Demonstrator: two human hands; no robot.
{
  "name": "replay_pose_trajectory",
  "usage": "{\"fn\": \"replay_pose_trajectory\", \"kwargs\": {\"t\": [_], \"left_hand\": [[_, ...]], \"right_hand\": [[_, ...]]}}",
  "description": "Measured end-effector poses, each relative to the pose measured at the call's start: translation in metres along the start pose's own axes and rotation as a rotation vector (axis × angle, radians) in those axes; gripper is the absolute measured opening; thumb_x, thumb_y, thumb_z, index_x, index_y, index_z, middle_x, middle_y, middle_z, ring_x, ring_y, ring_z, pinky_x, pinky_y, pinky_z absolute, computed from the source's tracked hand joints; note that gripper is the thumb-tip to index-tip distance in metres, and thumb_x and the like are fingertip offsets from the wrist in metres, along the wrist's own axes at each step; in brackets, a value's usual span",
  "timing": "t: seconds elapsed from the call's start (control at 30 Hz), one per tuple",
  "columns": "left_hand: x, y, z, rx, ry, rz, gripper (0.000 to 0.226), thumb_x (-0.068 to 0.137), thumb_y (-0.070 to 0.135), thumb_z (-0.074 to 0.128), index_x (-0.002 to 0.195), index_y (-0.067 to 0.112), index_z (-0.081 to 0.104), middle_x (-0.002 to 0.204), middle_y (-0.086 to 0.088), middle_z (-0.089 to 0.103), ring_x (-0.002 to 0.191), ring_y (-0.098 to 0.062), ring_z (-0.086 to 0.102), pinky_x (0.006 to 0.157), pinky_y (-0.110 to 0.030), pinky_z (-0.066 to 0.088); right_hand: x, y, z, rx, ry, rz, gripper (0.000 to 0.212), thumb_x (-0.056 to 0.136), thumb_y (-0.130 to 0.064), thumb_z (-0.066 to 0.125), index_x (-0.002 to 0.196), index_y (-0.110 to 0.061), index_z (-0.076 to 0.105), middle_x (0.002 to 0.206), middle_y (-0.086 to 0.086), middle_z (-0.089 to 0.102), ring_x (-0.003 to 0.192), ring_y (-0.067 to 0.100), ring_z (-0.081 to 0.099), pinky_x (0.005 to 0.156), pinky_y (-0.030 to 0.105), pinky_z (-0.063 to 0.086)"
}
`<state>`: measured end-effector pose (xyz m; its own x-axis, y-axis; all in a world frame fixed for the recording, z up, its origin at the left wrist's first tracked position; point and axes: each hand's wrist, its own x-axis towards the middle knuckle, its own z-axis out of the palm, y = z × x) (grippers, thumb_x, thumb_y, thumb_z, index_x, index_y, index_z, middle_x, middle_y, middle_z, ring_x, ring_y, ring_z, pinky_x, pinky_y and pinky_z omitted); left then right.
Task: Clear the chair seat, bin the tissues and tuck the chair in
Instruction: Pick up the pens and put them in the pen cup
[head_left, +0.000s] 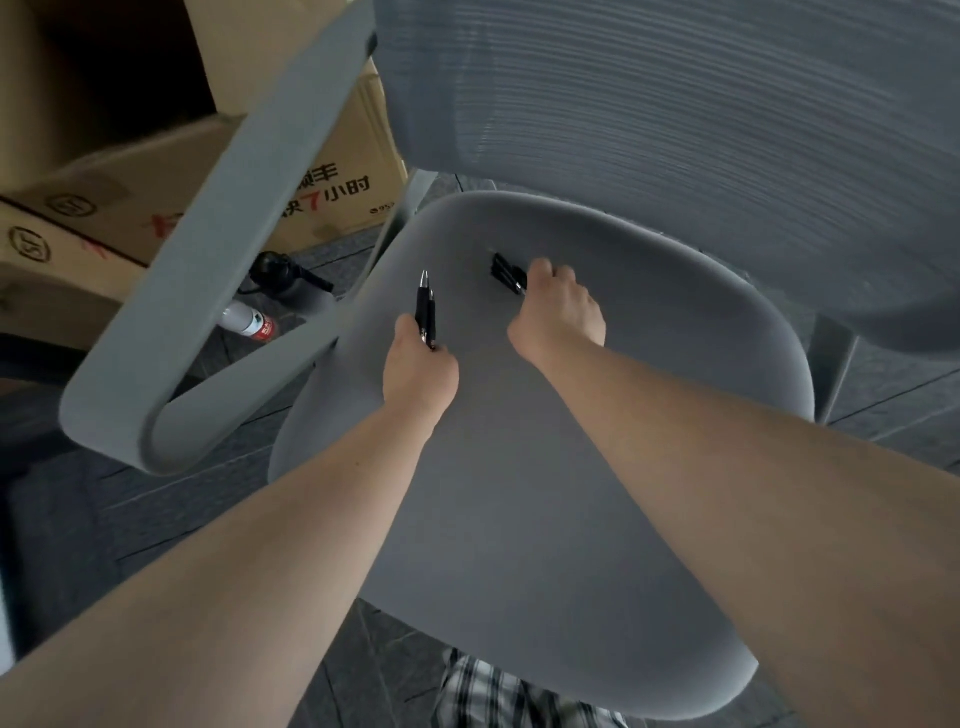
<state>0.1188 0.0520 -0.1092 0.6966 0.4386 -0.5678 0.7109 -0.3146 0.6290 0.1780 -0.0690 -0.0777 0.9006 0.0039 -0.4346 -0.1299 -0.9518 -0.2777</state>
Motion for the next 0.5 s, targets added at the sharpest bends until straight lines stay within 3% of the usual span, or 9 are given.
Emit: {"fn": "replay_pose_trajectory", "kwargs": {"t": [0.13, 0.27, 0.43, 0.5], "left_hand": [[-0.007, 0.002, -0.005, 0.082, -0.045, 0.018, 0.009, 0.092, 0.008, 0.038, 0.091, 0.015, 0.032, 0.071, -0.002, 0.039, 0.061, -0.024, 0.038, 0.050, -0.029, 0.027], [-0.011, 0.001, -0.009, 0.058, -0.047, 0.009, 0.006, 0.090, 0.012, 0.041, 0.091, 0.014, 0.036, 0.069, 0.000, 0.038, 0.060, -0.025, 0.036, 0.049, -0.027, 0.027], [-0.024, 0.004, -0.029, 0.172, -0.003, 0.050, 0.030, 0.094, 0.042, 0.046, 0.089, 0.012, 0.045, 0.072, -0.003, 0.049, 0.069, -0.029, 0.049, 0.062, -0.034, 0.039], [-0.035, 0.008, -0.040, 0.181, -0.013, 0.044, 0.034, 0.095, 0.046, 0.043, 0.088, 0.013, 0.047, 0.068, -0.002, 0.047, 0.065, -0.029, 0.048, 0.060, -0.033, 0.037]], "right_hand": [[0.002, -0.006, 0.012, 0.020, -0.065, 0.047, 0.034, 0.088, -0.005, 0.057, 0.121, -0.006, 0.047, 0.118, 0.015, 0.058, 0.104, 0.033, 0.059, 0.070, 0.035, 0.041], [-0.005, -0.008, 0.013, 0.057, -0.128, 0.125, 0.035, 0.086, -0.011, 0.059, 0.120, -0.010, 0.050, 0.113, 0.010, 0.061, 0.106, 0.032, 0.059, 0.071, 0.033, 0.041], [-0.029, -0.007, 0.000, 0.004, -0.179, 0.097, 0.027, 0.086, -0.012, 0.054, 0.113, -0.014, 0.053, 0.098, 0.008, 0.060, 0.092, 0.029, 0.058, 0.067, 0.032, 0.040], [-0.040, -0.006, -0.010, 0.004, -0.217, 0.063, 0.026, 0.089, -0.010, 0.051, 0.114, -0.012, 0.051, 0.094, 0.007, 0.056, 0.084, 0.028, 0.053, 0.066, 0.032, 0.040]]}}
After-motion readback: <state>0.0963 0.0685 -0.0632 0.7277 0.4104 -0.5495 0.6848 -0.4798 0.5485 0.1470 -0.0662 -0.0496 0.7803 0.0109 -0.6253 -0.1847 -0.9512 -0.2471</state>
